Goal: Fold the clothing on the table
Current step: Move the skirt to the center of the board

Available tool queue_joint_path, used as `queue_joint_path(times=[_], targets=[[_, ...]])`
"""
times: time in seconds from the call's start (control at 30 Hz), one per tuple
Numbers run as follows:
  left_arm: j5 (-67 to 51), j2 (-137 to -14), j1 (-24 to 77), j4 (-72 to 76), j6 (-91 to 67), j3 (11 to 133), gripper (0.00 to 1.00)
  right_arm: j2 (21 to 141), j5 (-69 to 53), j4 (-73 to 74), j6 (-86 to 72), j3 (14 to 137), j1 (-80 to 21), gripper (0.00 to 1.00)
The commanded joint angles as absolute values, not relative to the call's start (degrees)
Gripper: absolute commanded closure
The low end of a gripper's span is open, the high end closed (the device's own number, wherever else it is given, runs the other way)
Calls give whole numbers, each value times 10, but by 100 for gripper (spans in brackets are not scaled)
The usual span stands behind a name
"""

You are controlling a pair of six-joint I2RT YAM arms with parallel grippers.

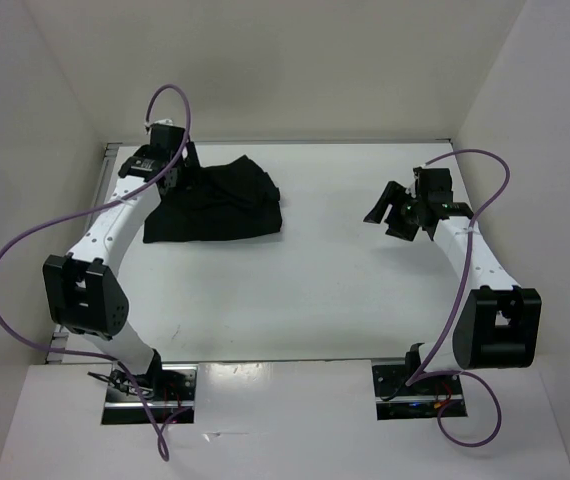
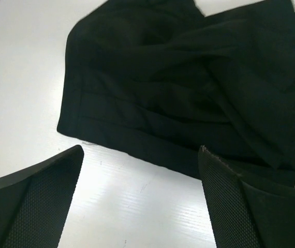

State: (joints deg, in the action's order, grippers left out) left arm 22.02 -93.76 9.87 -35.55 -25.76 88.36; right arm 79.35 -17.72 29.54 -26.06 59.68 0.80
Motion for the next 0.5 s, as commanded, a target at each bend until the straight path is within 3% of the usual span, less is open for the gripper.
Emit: queue_joint_path(times=[0.0,0.1,0.23,0.43,0.47], targets=[[152,-937,69,-335,-269,870,0,797,-186,276,-255,603,13,24],[146,-962,54,-315,-269,865,0,797,-192,276,-255,603,13,24],[145,-1029,11,-307,-314,858,8,797,-192,276,-255,603,13,24],[72,-1039,-79,-266,-409,782,35,786,-186,271,-255,586,13,24],[72,-1039,-86,-266,-409,768,35,786,-186,271,-255,586,13,24]])
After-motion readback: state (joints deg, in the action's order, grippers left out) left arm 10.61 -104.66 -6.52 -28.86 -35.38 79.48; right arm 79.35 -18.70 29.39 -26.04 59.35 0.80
